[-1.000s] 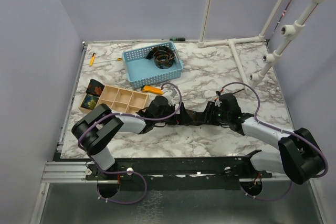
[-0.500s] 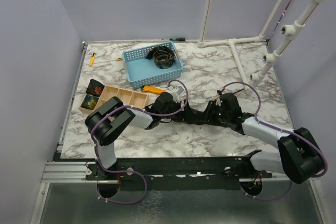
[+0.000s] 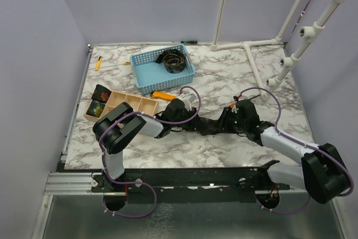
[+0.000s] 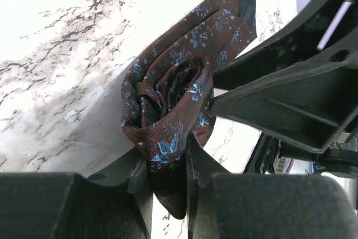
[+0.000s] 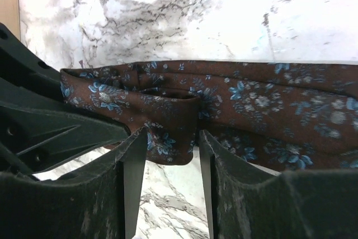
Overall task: Roll the ties
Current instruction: Roll the tie at the center of the board.
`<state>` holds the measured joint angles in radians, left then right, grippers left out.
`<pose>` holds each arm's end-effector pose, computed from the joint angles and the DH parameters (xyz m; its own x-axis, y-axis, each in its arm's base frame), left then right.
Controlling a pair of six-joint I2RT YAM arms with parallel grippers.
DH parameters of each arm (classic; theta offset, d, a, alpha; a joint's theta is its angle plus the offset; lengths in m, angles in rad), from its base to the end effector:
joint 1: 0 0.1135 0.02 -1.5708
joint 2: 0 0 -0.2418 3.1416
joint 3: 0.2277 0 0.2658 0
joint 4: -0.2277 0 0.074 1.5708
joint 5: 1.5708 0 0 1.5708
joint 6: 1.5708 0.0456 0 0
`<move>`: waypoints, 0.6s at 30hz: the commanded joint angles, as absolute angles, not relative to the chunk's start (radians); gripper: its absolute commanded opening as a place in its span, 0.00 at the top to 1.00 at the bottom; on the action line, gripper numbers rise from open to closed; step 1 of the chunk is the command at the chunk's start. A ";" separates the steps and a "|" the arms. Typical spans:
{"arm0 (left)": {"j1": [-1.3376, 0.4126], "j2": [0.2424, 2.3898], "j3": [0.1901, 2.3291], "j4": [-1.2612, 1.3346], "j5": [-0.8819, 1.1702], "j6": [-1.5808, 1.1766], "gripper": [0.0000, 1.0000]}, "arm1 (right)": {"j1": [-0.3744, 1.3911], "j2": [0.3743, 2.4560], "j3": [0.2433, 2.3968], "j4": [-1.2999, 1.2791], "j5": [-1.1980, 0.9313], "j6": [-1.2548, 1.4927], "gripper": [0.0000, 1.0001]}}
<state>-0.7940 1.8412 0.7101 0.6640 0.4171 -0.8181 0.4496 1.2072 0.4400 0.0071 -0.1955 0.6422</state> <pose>0.2339 -0.2643 0.0856 -0.8767 -0.0599 -0.4772 0.3887 0.4962 -0.7764 0.2196 0.1158 0.1211 -0.8282 0.2527 -0.5002 -0.0713 0.8378 0.5413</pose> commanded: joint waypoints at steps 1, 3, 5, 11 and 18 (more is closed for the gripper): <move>-0.801 1.810 0.717 0.570 0.429 -0.796 1.00 | 0.443 1.115 0.470 -0.121 -0.034 0.669 0.53; -0.801 1.782 0.732 0.447 0.399 -0.756 1.00 | 0.443 1.097 0.494 -0.188 0.074 0.685 0.53; -0.801 1.748 0.759 0.285 0.349 -0.698 1.00 | 0.441 1.099 0.510 -0.226 0.138 0.693 0.53; -0.801 1.658 0.866 -0.188 0.153 -0.551 1.00 | 0.436 1.165 0.510 -0.216 0.116 0.694 0.58; -0.801 1.649 1.022 -0.593 -0.096 -0.437 1.00 | 0.441 1.139 0.476 -0.167 0.053 0.706 0.62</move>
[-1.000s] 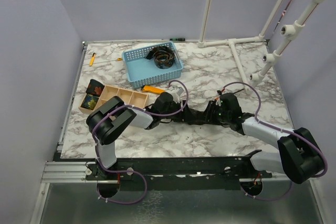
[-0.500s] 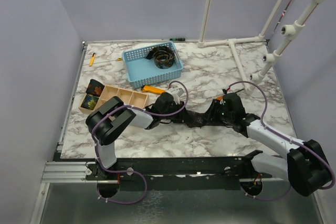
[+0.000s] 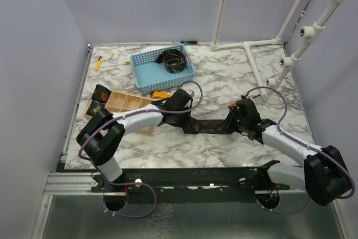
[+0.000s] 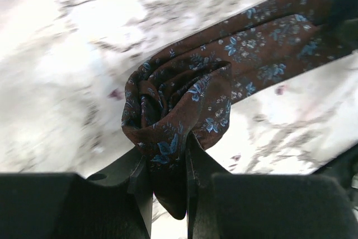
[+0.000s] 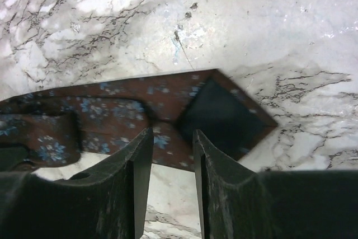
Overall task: Roll the ties
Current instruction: Roll the tie at the center of the board.
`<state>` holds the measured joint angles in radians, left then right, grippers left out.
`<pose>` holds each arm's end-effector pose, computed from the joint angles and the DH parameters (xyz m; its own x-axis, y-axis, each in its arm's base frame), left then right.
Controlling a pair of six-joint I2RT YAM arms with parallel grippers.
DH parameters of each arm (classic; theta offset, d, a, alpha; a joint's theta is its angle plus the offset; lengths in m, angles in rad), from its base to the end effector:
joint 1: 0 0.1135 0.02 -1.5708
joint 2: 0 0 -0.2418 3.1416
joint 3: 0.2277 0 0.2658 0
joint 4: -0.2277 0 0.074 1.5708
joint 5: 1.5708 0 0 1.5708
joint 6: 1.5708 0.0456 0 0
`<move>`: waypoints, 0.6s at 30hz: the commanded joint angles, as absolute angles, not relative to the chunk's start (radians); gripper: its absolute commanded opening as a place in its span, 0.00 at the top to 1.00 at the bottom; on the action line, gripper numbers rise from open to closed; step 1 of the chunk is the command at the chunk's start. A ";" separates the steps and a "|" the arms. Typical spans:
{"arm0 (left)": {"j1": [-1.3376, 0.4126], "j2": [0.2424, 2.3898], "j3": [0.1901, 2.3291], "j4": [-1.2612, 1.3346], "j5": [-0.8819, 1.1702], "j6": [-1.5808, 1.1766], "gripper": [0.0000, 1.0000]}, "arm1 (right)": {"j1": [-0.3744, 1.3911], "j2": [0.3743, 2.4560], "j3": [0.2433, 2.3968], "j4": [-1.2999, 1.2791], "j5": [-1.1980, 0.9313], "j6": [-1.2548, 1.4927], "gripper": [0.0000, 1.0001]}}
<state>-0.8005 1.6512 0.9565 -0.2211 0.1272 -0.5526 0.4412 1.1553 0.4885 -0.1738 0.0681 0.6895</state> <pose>0.2391 -0.2548 0.1403 -0.8720 0.1510 -0.4657 0.3619 0.8395 -0.4054 0.2208 0.1008 0.1327 -0.7647 0.3408 -0.5469 0.1315 0.9134 0.3852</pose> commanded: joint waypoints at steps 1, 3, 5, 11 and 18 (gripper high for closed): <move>-0.801 1.653 1.046 -0.634 -0.127 -0.424 1.00 | 0.442 1.135 0.475 -0.170 0.051 0.704 0.62; -0.801 1.665 1.090 -0.716 -0.182 -0.397 1.00 | 0.445 1.124 0.469 -0.166 0.043 0.705 0.62; -0.802 1.679 1.128 -0.795 -0.234 -0.372 1.00 | 0.449 1.113 0.453 -0.154 0.027 0.713 0.62; -0.816 1.725 1.254 -0.968 -0.423 -0.363 1.00 | 0.463 1.084 0.393 -0.113 0.005 0.730 0.63; -0.892 1.879 1.411 -1.139 -0.675 -0.474 1.00 | 0.474 1.051 0.327 -0.090 -0.074 0.742 0.63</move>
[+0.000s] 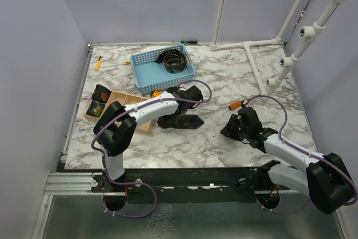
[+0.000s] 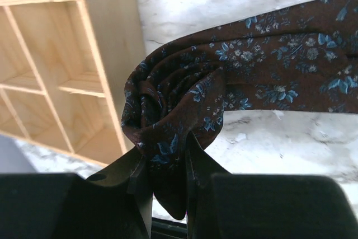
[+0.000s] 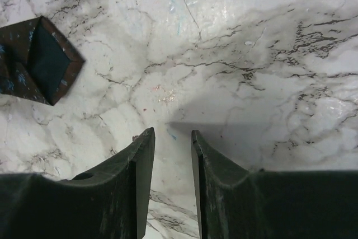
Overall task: Roll the ties
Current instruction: Roll the tie at the center of the board.
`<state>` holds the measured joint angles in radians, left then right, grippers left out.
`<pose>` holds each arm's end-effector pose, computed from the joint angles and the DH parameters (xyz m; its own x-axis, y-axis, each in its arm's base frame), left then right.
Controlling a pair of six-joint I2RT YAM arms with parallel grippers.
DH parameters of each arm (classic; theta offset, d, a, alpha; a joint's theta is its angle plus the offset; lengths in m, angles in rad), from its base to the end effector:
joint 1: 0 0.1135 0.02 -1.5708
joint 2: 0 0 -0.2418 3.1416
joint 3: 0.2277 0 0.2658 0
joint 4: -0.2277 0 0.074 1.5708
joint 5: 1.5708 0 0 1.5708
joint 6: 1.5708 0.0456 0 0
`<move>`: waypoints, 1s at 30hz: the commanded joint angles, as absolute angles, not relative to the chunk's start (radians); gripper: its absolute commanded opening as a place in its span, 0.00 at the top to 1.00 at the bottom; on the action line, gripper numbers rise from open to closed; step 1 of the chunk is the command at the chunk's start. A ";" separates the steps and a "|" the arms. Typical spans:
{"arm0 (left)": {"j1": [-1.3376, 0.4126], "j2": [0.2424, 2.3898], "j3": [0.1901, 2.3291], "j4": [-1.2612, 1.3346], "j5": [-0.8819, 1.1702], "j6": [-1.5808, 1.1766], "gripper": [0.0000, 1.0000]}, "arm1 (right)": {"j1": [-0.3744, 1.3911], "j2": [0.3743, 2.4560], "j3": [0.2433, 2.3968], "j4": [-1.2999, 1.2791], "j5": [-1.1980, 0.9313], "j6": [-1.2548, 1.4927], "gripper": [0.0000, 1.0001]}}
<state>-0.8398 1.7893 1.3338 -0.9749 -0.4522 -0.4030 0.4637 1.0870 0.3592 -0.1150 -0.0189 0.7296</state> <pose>0.2468 -0.2454 0.1756 -0.8547 0.4248 -0.2984 0.3192 0.8834 0.3431 0.1967 0.0993 0.1108 -0.8033 0.3435 -0.4866 0.1033 0.8850 0.4540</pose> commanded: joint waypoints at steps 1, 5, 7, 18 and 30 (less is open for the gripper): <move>-0.905 1.903 1.428 -1.152 -0.701 -0.495 1.00 | 0.474 1.041 0.318 -0.094 -0.078 0.742 0.63; -0.935 2.020 1.482 -1.223 -0.797 -0.597 1.00 | 0.476 0.993 0.284 -0.118 -0.097 0.744 0.63; -0.950 2.078 1.520 -1.269 -0.842 -0.652 1.00 | 0.476 0.965 0.270 -0.133 -0.105 0.751 0.63; -1.046 2.320 1.769 -1.427 -0.921 -0.803 1.00 | 0.477 0.903 0.252 -0.152 -0.152 0.768 0.63; -1.074 2.346 1.884 -1.359 -0.862 -0.729 0.24 | 0.477 0.840 0.236 -0.169 -0.158 0.796 0.62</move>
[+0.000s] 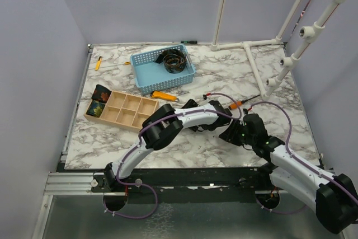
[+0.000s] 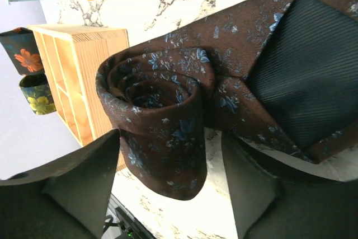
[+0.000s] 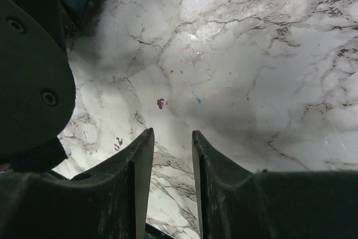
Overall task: Roll the ties
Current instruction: Roll the tie at the center of the board.
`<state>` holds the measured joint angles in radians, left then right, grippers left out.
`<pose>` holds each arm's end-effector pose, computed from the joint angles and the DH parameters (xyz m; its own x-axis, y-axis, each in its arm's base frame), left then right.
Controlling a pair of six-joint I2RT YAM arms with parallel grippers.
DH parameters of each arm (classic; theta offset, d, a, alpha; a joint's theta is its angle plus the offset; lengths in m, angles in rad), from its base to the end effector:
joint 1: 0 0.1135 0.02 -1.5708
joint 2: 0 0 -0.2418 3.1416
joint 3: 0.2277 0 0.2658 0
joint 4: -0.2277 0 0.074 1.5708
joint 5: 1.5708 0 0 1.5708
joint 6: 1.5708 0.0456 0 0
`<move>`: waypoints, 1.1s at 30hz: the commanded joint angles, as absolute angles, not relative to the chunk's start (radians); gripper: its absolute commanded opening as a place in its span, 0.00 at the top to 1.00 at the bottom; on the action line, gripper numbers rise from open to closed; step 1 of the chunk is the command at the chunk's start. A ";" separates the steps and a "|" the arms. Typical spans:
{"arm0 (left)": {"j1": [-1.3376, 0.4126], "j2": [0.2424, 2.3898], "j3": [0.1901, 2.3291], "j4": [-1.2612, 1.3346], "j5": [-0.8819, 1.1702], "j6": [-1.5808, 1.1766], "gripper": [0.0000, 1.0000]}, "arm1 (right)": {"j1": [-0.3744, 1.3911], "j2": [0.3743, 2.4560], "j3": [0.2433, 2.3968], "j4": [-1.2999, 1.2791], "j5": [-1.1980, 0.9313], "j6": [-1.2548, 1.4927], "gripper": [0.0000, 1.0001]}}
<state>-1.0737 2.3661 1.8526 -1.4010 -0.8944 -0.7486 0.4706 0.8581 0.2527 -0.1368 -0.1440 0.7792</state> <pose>0.2283 -0.3462 0.1113 -0.7887 0.5603 -0.2528 0.1894 0.6127 0.7673 0.1724 0.0950 0.1179 -0.8102 0.3681 -0.4562 0.0370 0.8088 0.5869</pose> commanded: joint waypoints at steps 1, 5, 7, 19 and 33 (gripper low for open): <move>-1.074 2.339 1.888 -1.356 -0.858 -0.722 0.21 | 0.477 0.837 0.236 -0.170 -0.156 0.796 0.62; -1.074 2.302 1.886 -1.331 -0.836 -0.698 0.09 | 0.477 0.830 0.238 -0.175 -0.150 0.800 0.61; -1.074 2.273 1.878 -1.314 -0.823 -0.684 0.06 | 0.477 0.829 0.241 -0.180 -0.147 0.803 0.61; -1.071 2.009 1.796 -1.270 -0.810 -0.635 0.03 | 0.478 0.830 0.315 -0.211 -0.108 0.761 0.53; -0.893 1.215 0.862 -0.569 -0.287 -0.614 0.54 | 0.504 1.430 0.841 -0.108 -0.163 0.702 0.54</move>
